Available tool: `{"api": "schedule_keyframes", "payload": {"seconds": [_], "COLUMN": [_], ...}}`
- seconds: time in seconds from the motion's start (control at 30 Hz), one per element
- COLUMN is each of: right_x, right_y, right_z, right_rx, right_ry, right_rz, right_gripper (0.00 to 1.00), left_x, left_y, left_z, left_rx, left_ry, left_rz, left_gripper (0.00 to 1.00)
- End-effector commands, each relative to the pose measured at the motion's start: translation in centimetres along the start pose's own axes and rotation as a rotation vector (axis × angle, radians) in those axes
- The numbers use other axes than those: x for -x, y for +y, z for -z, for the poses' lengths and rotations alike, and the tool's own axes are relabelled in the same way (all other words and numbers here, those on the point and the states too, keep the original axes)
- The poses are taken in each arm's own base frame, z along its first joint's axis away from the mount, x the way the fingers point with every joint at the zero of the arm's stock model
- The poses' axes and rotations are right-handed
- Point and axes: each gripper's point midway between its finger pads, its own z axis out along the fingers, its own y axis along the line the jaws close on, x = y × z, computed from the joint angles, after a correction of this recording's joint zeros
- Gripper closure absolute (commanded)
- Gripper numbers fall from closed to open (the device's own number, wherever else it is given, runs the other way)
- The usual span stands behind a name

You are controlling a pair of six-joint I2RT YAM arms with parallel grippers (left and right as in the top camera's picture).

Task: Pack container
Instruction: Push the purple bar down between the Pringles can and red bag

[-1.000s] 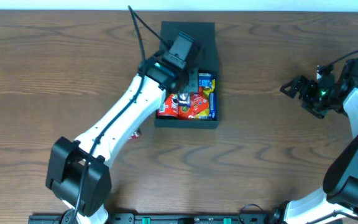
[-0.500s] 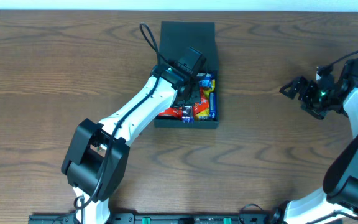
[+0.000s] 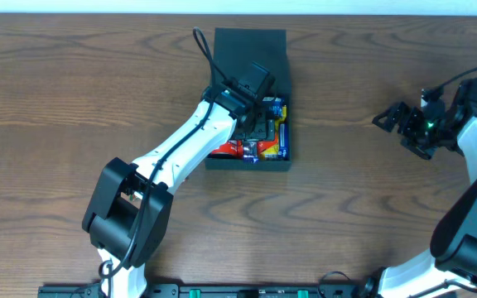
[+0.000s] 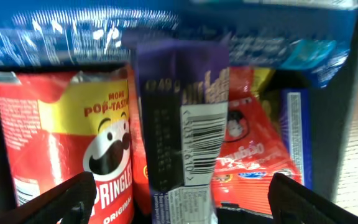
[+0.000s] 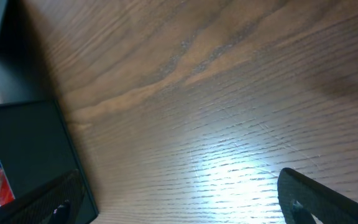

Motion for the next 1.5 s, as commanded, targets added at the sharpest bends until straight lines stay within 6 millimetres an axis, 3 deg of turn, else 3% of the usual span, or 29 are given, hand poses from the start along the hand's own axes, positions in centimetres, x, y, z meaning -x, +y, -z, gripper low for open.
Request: {"api": "schedule_keyframes", "payload": {"seconds": [0.0,0.03,0.1,0.17,0.23,0.3,0.43,0.47,0.57,0.63,0.7,0.73,0.77,1.03,1.1,1.3,1.47], "right_x": [0.7,0.7,0.7,0.8,0.8,0.8,0.8,0.8,0.8,0.8,0.8,0.8,0.7,0.8,0.8,0.7,0.8], "right_y": [1.0,1.0,1.0,1.0,1.0,1.0,1.0,1.0,1.0,1.0,1.0,1.0,1.0,1.0,1.0,1.0,1.0], "right_z": [1.0,1.0,1.0,1.0,1.0,1.0,1.0,1.0,1.0,1.0,1.0,1.0,1.0,1.0,1.0,1.0,1.0], "right_rx": [0.011,0.011,0.011,0.011,0.011,0.011,0.011,0.011,0.011,0.011,0.011,0.011,0.011,0.011,0.011,0.011,0.011], "right_ry": [-0.033,-0.033,-0.033,-0.034,-0.034,-0.034,-0.034,-0.034,-0.034,-0.034,-0.034,-0.034,-0.033,-0.034,-0.034,-0.033,-0.034], "right_rz": [0.039,0.039,0.04,0.04,0.04,0.039,0.04,0.039,0.039,0.039,0.039,0.039,0.039,0.039,0.039,0.039,0.039], "right_gripper": [0.01,0.01,0.01,0.01,0.01,0.01,0.01,0.01,0.01,0.01,0.01,0.01,0.01,0.01,0.01,0.01,0.01], "left_x": [3.1,3.9,5.0,5.7,5.5,4.9,3.4,3.2,2.8,2.7,2.5,2.2,2.0,0.9,0.8,-0.4,-1.2], "left_y": [-0.7,-0.8,-1.1,-1.2,-1.0,-0.6,0.4,0.5,0.3,0.1,0.0,-0.1,-0.1,-0.1,0.0,0.9,1.2], "left_z": [2.5,3.3,4.8,5.5,5.3,4.8,3.6,3.5,3.2,3.2,3.0,2.9,2.8,2.0,1.9,0.4,-0.4], "left_rx": [0.01,0.013,0.02,0.032,0.039,0.052,0.089,0.091,0.078,0.067,0.06,0.051,0.044,0.026,0.027,0.043,0.045], "left_ry": [-0.113,-0.144,-0.195,-0.225,-0.215,-0.186,-0.11,-0.1,-0.08,-0.078,-0.068,-0.057,-0.047,-0.007,-0.003,0.024,0.042], "left_rz": [-0.081,-0.105,-0.146,-0.189,-0.211,-0.211,-0.162,-0.146,-0.14,-0.141,-0.142,-0.142,-0.143,-0.142,-0.142,-0.141,-0.14], "left_gripper": [0.18,0.28,0.59,0.8,0.84,0.78,0.47,0.43,0.43,0.38,0.25,0.12,0.05,0.05,0.0,0.13,0.16]}}
